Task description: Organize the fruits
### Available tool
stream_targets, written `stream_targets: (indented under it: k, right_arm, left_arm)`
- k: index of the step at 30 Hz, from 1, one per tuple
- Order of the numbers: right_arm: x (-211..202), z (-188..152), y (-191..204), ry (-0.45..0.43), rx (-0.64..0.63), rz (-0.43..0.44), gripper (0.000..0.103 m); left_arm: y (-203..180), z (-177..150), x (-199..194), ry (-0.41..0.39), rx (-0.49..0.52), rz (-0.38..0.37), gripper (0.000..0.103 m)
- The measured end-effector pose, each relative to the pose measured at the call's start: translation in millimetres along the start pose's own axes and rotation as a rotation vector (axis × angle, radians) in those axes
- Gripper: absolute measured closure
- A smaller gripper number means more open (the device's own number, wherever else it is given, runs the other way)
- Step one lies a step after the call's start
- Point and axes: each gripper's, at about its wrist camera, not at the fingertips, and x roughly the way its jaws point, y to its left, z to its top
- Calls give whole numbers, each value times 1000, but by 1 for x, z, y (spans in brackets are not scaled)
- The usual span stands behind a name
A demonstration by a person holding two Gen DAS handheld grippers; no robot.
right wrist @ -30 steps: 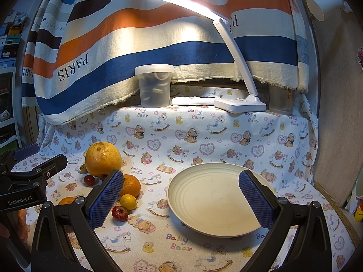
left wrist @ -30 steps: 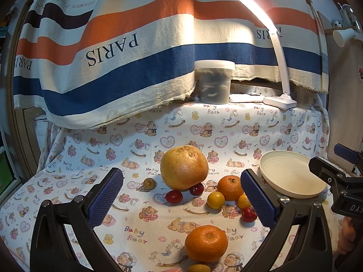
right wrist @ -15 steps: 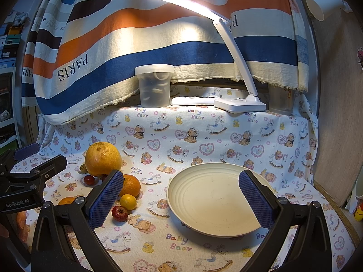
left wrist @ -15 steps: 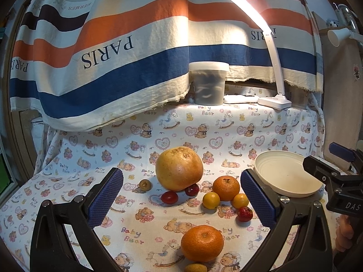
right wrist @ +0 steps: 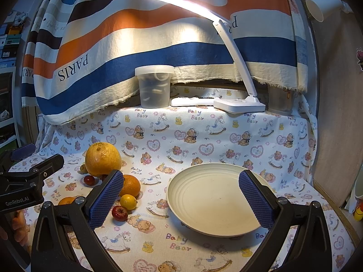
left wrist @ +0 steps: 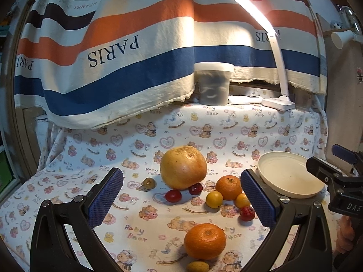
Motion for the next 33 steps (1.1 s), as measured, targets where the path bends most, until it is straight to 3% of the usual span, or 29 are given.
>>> stream_targets:
  k: [10,16,18,22,25,29,33]
  right_arm:
    - [10,-1,-4,76,21,23,1]
    - [11,-2,-6,76,31,15,1]
    - [11,-2,-6,79,28,21,1]
    - [11,-2,-2,90,13,40,1]
    - [13,-2,0,103,13,60,1]
    - [15,-3,-2,109,32,62,1]
    - [17,-3,-5,123,49,65,1]
  left_arm:
    - [-3,-1,-3,-11,11,-38,0]
    - [11,12,-4,50,-58,-66,5]
    - [17,17,-3,86,-73,-28,13]
    - [21,21,-4,142,-85,-58,14]
    - [9,16,2,215,-31,-73,14]
    - [-17,-1,19,399,78,-98,14]
    - [-31,-15,21,464,117,-132,14]
